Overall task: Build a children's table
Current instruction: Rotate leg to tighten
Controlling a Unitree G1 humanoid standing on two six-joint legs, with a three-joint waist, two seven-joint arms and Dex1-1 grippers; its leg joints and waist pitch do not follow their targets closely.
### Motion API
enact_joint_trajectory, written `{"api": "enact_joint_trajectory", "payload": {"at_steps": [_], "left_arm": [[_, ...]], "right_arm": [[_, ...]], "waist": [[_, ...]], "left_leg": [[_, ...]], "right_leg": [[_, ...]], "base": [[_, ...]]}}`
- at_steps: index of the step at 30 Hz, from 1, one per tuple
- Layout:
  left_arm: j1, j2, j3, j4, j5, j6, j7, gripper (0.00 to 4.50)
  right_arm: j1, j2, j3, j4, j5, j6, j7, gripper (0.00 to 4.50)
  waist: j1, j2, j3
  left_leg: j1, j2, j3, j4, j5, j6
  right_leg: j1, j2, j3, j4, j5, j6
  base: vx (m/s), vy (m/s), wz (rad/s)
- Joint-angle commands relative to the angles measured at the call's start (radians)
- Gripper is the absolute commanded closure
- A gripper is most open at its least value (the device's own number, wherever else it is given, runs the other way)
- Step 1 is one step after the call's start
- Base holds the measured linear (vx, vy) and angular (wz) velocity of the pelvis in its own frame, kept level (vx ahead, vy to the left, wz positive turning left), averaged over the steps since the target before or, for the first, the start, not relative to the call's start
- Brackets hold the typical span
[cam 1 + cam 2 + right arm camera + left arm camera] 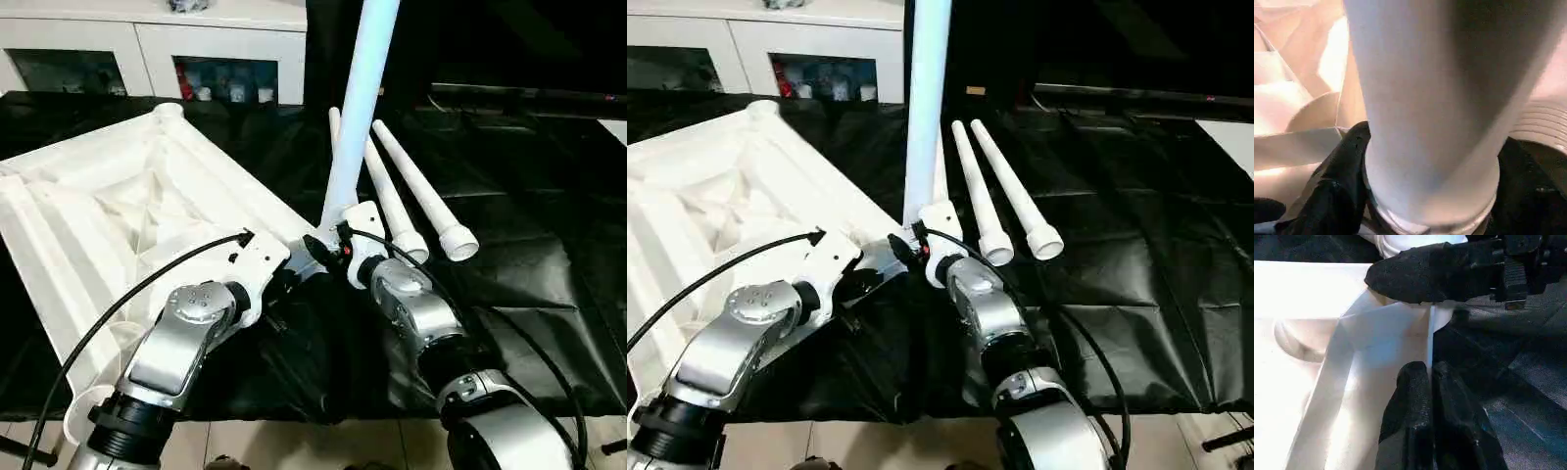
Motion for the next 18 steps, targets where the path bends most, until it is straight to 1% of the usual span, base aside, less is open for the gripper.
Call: {"api": "enact_joint_trajectory", "payload": {"at_steps": [1, 2, 3, 5, 8, 9, 10, 11, 12, 13, 14, 16, 18], "left_arm": [[-0.005, -0.001, -0.007, -0.041, -0.029, -0.038, -0.026, 4.50], [-0.004, 0.004, -0.010, -0.042, -0.032, -0.042, -0.036, 4.50], [-0.004, 0.019, -0.019, -0.043, -0.041, -0.056, -0.065, 4.50], [-0.005, 0.032, -0.026, -0.041, -0.043, -0.063, -0.083, 4.50], [-0.008, 0.066, -0.042, -0.033, -0.062, -0.087, -0.154, 4.50], [-0.010, 0.090, -0.053, -0.026, -0.076, -0.102, -0.207, 4.50], [-0.010, 0.090, -0.053, -0.026, -0.076, -0.102, -0.207, 4.50], [-0.012, 0.106, -0.061, -0.020, -0.080, -0.119, -0.240, 4.50], [-0.012, 0.114, -0.064, -0.016, -0.084, -0.126, -0.259, 4.50], [-0.013, 0.121, -0.067, -0.014, -0.089, -0.132, -0.273, 4.50], [-0.014, 0.124, -0.069, -0.012, -0.091, -0.135, -0.281, 4.50], [-0.022, 0.148, -0.082, -0.001, -0.100, -0.144, -0.328, 4.50], [-0.024, 0.171, -0.086, 0.008, -0.100, -0.162, -0.360, 4.50]], "right_arm": [[0.009, 0.020, 0.024, 0.015, 0.018, 0.004, 0.060, 0.98], [0.009, 0.015, 0.028, 0.012, 0.015, 0.003, 0.069, 0.86], [0.013, -0.005, 0.043, -0.001, 0.003, -0.008, 0.100, 0.86], [0.018, -0.021, 0.052, -0.014, -0.005, -0.015, 0.121, 0.86], [0.048, -0.078, 0.049, -0.088, 0.015, -0.009, 0.223, 0.86], [0.082, -0.128, 0.073, -0.145, 0.013, -0.014, 0.305, 0.86], [0.082, -0.128, 0.073, -0.145, 0.013, -0.014, 0.305, 0.86], [0.105, -0.161, 0.092, -0.179, 0.010, -0.016, 0.357, 0.86], [0.118, -0.178, 0.101, -0.197, 0.008, -0.017, 0.382, 0.86], [0.127, -0.192, 0.108, -0.210, 0.007, -0.018, 0.403, 0.86], [0.134, -0.200, 0.112, -0.219, 0.009, -0.017, 0.417, 0.86], [0.171, -0.248, 0.130, -0.275, 0.018, -0.010, 0.487, 0.86], [0.194, -0.272, 0.139, -0.315, 0.027, 0.002, 0.533, 0.86]], "waist": [[0.006, 0.010, -0.078], [0.005, 0.011, -0.077], [0.006, 0.010, -0.078], [0.007, 0.012, -0.078], [0.011, 0.011, -0.077], [0.014, 0.018, -0.078], [0.018, 0.016, -0.078], [0.023, 0.020, -0.079], [0.029, 0.016, -0.078], [0.032, 0.018, -0.077], [0.032, 0.017, -0.077], [0.037, 0.020, -0.076], [0.042, 0.017, -0.075]], "left_leg": [[0.003, 0.011, 0.006, -0.064, -0.189, 0.026], [0.004, 0.011, 0.007, -0.064, -0.191, 0.026], [0.003, 0.011, 0.006, -0.064, -0.188, 0.026], [0.004, 0.013, 0.006, -0.063, -0.180, 0.028], [0.003, 0.012, 0.008, -0.062, -0.173, 0.035], [0.006, 0.013, 0.007, -0.061, -0.175, 0.037], [0.008, 0.014, 0.007, -0.061, -0.174, 0.040], [0.007, 0.014, 0.007, -0.061, -0.172, 0.041], [0.009, 0.015, 0.009, -0.061, -0.181, 0.042], [0.009, 0.015, 0.008, -0.063, -0.192, 0.037], [0.009, 0.015, 0.008, -0.064, -0.201, 0.035], [0.012, 0.015, 0.007, -0.064, -0.216, 0.030], [0.010, 0.015, 0.007, -0.066, -0.224, 0.031]], "right_leg": [[0.055, -0.068, 0.047, -0.073, -0.148, -0.189], [0.054, -0.069, 0.047, -0.074, -0.157, -0.189], [0.056, -0.069, 0.047, -0.074, -0.161, -0.190], [0.054, -0.068, 0.047, -0.073, -0.149, -0.195], [0.056, -0.068, 0.048, -0.072, -0.133, -0.199], [0.055, -0.066, 0.048, -0.074, -0.125, -0.200], [0.054, -0.065, 0.048, -0.074, -0.121, -0.199], [0.054, -0.065, 0.049, -0.070, -0.111, -0.207], [0.053, -0.065, 0.049, -0.074, -0.120, -0.203], [0.053, -0.066, 0.048, -0.075, -0.135, -0.205], [0.052, -0.066, 0.049, -0.075, -0.146, -0.206], [0.052, -0.067, 0.049, -0.080, -0.175, -0.197], [0.054, -0.068, 0.049, -0.082, -0.196, -0.190]], "base": [[0.000, 0.000, 0.00], [0.000, 0.000, 0.00], [0.000, 0.000, 0.00], [0.000, 0.000, 0.00], [0.000, 0.000, 0.00], [0.000, 0.000, 0.00], [0.000, 0.000, 0.00], [0.000, 0.000, 0.00], [0.000, 0.000, 0.00], [0.000, 0.000, 0.00], [0.000, 0.000, 0.00], [0.000, 0.000, 0.00], [0.000, 0.000, 0.00]]}}
